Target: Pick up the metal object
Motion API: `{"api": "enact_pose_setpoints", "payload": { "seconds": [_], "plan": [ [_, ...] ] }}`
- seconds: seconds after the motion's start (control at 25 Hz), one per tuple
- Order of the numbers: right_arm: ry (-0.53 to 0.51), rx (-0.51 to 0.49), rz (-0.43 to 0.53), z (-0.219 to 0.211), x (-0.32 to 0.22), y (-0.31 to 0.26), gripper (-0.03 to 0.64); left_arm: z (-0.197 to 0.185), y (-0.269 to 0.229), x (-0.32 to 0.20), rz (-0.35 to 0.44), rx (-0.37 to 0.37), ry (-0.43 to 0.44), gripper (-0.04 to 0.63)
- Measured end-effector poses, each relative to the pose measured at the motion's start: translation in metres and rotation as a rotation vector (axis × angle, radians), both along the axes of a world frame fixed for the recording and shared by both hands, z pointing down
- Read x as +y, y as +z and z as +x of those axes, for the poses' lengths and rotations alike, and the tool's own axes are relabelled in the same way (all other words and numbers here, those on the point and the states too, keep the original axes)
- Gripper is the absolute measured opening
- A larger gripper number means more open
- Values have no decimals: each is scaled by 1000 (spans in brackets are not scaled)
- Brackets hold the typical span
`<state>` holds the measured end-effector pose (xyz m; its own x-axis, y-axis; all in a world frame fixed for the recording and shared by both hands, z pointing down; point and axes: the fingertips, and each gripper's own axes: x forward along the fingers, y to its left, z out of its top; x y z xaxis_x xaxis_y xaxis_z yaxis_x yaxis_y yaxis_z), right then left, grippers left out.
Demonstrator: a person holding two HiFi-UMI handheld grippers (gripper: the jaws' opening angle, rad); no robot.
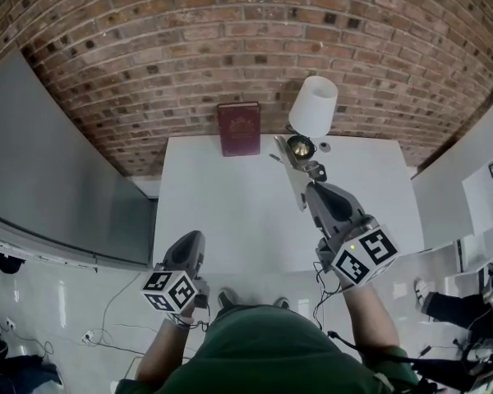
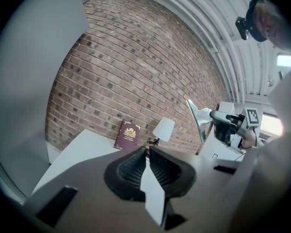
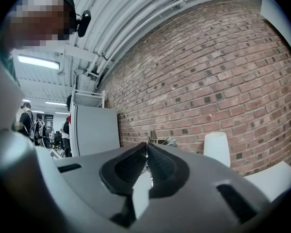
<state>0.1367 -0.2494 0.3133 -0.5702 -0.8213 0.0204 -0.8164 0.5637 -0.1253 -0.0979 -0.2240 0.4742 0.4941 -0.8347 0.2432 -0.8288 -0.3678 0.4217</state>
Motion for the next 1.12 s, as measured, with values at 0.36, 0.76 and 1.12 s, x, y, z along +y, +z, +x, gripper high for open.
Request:
{"api": "enact_pose_setpoints", "payload": {
  "seconds": [0.36, 0.76, 1.12],
  "plan": [
    [-53, -121, -117, -4, -3, 19, 12, -5, 2, 4, -2, 17, -7, 18],
    [-64, -122, -161, -10, -3, 47, 11, -17, 7, 4, -26, 38, -47, 18],
    [-73, -115, -155, -14, -3, 45, 11, -20, 5, 4, -21, 38, -55, 18]
  ]
}}
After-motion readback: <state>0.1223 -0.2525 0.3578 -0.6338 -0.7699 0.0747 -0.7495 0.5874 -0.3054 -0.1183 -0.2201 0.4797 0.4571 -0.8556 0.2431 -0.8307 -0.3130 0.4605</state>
